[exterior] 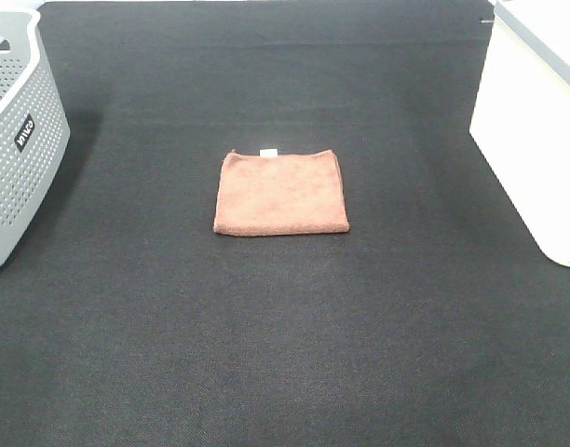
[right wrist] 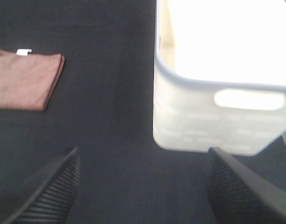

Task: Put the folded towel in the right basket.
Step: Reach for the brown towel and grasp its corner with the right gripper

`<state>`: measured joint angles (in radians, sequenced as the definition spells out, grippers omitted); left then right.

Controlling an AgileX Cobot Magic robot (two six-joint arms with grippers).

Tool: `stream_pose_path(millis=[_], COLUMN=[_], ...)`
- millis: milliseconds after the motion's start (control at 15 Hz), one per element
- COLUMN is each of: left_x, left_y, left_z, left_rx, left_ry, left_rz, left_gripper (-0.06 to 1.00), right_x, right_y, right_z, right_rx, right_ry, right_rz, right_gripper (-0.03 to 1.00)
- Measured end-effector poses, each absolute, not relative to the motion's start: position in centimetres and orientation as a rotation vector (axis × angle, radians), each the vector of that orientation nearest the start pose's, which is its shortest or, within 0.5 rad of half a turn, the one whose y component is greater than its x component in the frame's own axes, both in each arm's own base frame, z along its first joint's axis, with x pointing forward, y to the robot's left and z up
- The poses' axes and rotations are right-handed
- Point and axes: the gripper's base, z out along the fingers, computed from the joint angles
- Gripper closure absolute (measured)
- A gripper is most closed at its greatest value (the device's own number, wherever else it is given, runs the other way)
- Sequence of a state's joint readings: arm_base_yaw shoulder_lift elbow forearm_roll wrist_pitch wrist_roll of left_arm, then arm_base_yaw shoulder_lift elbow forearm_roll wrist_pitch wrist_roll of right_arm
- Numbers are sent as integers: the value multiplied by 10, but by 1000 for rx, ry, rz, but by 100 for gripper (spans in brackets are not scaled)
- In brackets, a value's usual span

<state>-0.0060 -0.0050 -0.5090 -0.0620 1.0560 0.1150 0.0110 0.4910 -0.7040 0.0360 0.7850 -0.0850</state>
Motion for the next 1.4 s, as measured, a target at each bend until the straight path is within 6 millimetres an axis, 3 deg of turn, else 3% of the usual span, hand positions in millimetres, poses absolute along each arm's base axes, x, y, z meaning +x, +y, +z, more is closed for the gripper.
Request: stream_pose_path(millis=[267, 333, 533, 800, 867, 933, 1067, 1333, 1400], left_x=[-7, -7, -7, -7, -7, -7, -7, -7, -7], left_y=[-5, -5, -5, -5, -5, -5, -5, -5, -5], left_z=[280, 280, 280, 280, 280, 280, 280, 280, 280], left_rx=[126, 126, 126, 126, 126, 126, 126, 126, 126], left_ry=[2020, 2020, 2020, 2020, 2020, 2020, 2020, 2020, 2020], left_rz=[-5, -5, -5, -5, -5, -5, -5, -5, -5], left_gripper=[7, 7, 7, 7, 7, 7, 7, 7, 7], right_x=[162, 192, 243, 302, 302, 324, 346, 380, 393], right_y=[4, 5, 10, 16, 16, 23, 45, 99, 110], right_z=[375, 385, 396, 394, 394, 386, 368, 314, 292], right_rx=[-87, -83, -68, -82, -82, -107, -206, -365, -381], right_ry=[2128, 2148, 2170, 2214, 2214, 2248, 2303, 2429, 2480], right_rz=[-1, 13, 82, 170, 170, 206, 233, 306, 328], right_gripper=[27, 27, 27, 27, 27, 27, 27, 27, 27])
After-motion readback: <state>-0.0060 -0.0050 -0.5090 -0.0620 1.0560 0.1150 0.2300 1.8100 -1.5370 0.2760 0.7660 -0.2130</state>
